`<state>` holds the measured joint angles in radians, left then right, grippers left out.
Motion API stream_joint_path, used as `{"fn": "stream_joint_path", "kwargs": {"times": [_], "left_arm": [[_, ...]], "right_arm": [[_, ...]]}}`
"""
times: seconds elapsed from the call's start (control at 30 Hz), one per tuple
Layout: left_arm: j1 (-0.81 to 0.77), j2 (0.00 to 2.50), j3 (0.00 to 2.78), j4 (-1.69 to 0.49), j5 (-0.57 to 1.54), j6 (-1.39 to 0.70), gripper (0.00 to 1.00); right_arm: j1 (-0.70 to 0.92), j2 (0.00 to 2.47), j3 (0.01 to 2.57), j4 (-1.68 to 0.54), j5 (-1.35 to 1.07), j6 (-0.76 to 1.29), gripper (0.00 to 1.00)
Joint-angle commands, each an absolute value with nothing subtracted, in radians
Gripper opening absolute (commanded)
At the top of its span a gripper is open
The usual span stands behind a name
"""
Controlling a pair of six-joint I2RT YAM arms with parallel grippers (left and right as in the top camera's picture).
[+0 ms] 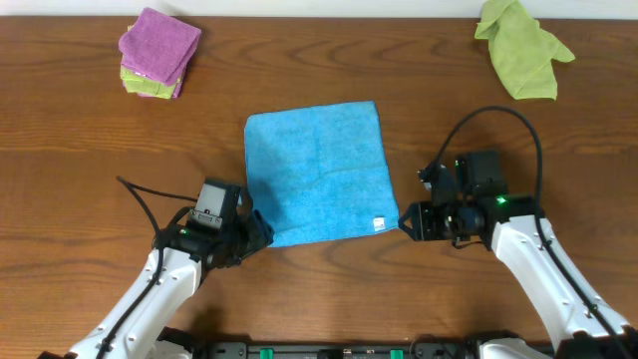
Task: Fold the cloth
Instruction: 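Move both grippers to the bottom corners of the blue cloth, then grasp the bottom edge with both grippers and fold it upward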
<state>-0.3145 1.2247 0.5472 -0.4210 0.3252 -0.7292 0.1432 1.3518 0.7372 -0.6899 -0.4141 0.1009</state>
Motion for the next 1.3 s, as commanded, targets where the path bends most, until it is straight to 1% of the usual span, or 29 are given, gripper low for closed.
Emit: {"fn": "stream_joint_path", "kwargs": {"times": [0.0, 0.2, 0.4, 0.5, 0.8, 0.87, 0.93, 0.97, 1.03, 1.07, 1.1, 1.13, 1.17, 1.2, 1.23, 1.27], "left_arm": [[-0.308, 1.264, 0.545, -0.408, 0.292, -0.742, 0.59], [-0.308, 1.353, 0.545, -0.323, 0.349, -0.741, 0.57], [-0.308, 1.367, 0.545, -0.347, 0.347, -0.74, 0.56], [-0.308, 1.371, 0.545, -0.347, 0.337, -0.741, 0.54], [-0.308, 1.429, 0.545, -0.32, 0.356, -0.742, 0.55], [-0.308, 1.433, 0.545, -0.311, 0.359, -0.745, 0.54], [-0.308, 1.433, 0.545, -0.308, 0.364, -0.752, 0.49], [-0.308, 1.433, 0.545, -0.309, 0.368, -0.757, 0.47], [-0.308, 1.433, 0.545, -0.309, 0.385, -0.762, 0.42], [-0.308, 1.433, 0.545, -0.31, 0.386, -0.764, 0.32], [-0.308, 1.433, 0.545, -0.311, 0.386, -0.764, 0.27], [-0.308, 1.433, 0.545, -0.311, 0.386, -0.764, 0.24], [-0.308, 1.433, 0.545, -0.311, 0.387, -0.764, 0.24], [-0.308, 1.433, 0.545, -0.311, 0.39, -0.764, 0.23], [-0.308, 1.433, 0.545, -0.311, 0.393, -0.764, 0.19], [-0.308, 1.433, 0.545, -0.31, 0.393, -0.765, 0.16]], "right_arm": [[0.181, 1.383, 0.728, -0.68, -0.369, 0.138, 0.38], [0.202, 1.452, 0.727, -0.63, -0.363, 0.139, 0.38], [0.202, 1.533, 0.727, -0.594, -0.371, 0.153, 0.38], [0.202, 1.562, 0.727, -0.586, -0.386, 0.154, 0.38], [0.204, 1.591, 0.727, -0.548, -0.385, 0.164, 0.39], [0.204, 1.591, 0.727, -0.542, -0.385, 0.164, 0.36], [0.204, 1.592, 0.727, -0.538, -0.385, 0.164, 0.34], [0.204, 1.597, 0.727, -0.534, -0.385, 0.164, 0.29], [0.204, 1.607, 0.727, -0.534, -0.385, 0.164, 0.24], [0.204, 1.612, 0.727, -0.533, -0.385, 0.164, 0.2], [0.204, 1.617, 0.727, -0.53, -0.386, 0.165, 0.17], [0.204, 1.621, 0.727, -0.529, -0.388, 0.165, 0.15], [0.204, 1.623, 0.727, -0.527, -0.395, 0.165, 0.13], [0.204, 1.623, 0.727, -0.527, -0.397, 0.168, 0.07], [0.205, 1.623, 0.727, -0.527, -0.398, 0.168, 0.03], [0.207, 1.623, 0.727, -0.527, -0.401, 0.169, 0.01]]}}
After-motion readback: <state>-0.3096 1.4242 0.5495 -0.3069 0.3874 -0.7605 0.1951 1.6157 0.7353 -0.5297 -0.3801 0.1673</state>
